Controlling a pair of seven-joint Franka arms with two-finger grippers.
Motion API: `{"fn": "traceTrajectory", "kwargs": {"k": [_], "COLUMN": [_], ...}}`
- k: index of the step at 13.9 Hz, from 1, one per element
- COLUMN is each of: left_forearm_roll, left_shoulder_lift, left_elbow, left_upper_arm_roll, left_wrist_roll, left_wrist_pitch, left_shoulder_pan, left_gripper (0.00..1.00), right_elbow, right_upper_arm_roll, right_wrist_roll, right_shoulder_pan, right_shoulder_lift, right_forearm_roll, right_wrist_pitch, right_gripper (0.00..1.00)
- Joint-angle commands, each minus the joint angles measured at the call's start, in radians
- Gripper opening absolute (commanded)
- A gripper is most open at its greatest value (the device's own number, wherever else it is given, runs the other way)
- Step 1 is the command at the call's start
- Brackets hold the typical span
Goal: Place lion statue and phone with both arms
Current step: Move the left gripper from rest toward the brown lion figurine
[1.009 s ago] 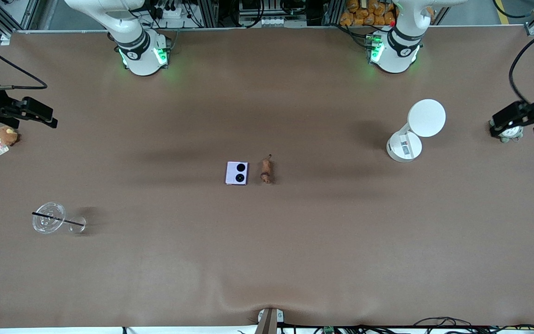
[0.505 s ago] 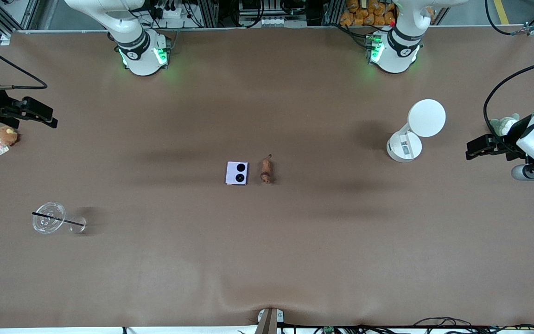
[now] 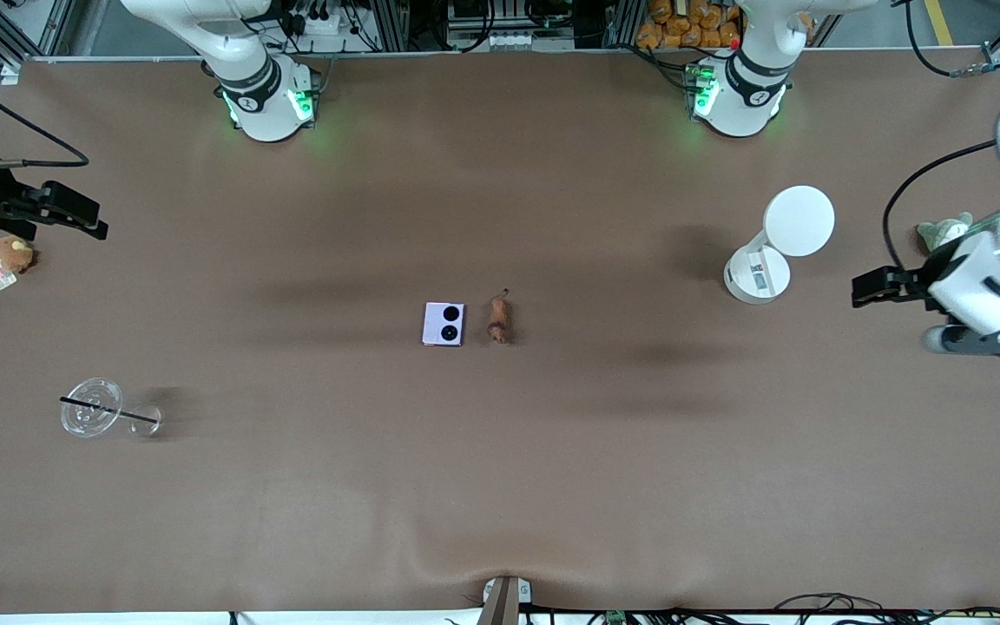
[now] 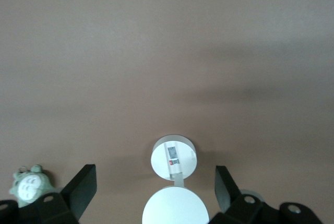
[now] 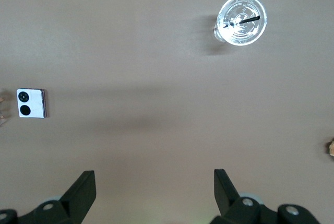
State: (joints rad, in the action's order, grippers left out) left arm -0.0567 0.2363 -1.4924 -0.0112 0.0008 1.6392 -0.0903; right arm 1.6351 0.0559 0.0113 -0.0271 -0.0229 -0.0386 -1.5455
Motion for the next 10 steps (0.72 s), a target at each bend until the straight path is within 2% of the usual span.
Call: {"fn": "traceTrajectory", "kwargs": {"k": [1,7,10], "left_forearm_roll": [-0.063,-0.043,-0.046], "left_shoulder_lift": [0.012,0.044,0.046], "left_elbow": [0.015,-0.014,-0.006], "left_upper_arm_roll": [0.002,0.019,0.069], "left_wrist_roll": [0.002,-0.033,-0.036], "left_wrist_pitch": [-0.019,-0.064,-0.059], "left_shoulder_pan": [-0.028,-0.051,-0.065], "left_gripper": [1.0,1.0,1.0], "right_elbow": [-0.004,-0.004,-0.004], "right_upper_arm_roll": [-0.001,0.001,-0.001], "right_wrist_roll": [-0.001,-0.001,-0.001], "right_shoulder_pan": [-0.004,-0.004,-0.004], "right_shoulder_lift": [-0.005,-0.003,-0.005], "right_forearm_roll": [0.0,0.0,0.0], "right_wrist_pitch": [0.007,0.005,0.002], "right_gripper": [1.0,1.0,1.0]}}
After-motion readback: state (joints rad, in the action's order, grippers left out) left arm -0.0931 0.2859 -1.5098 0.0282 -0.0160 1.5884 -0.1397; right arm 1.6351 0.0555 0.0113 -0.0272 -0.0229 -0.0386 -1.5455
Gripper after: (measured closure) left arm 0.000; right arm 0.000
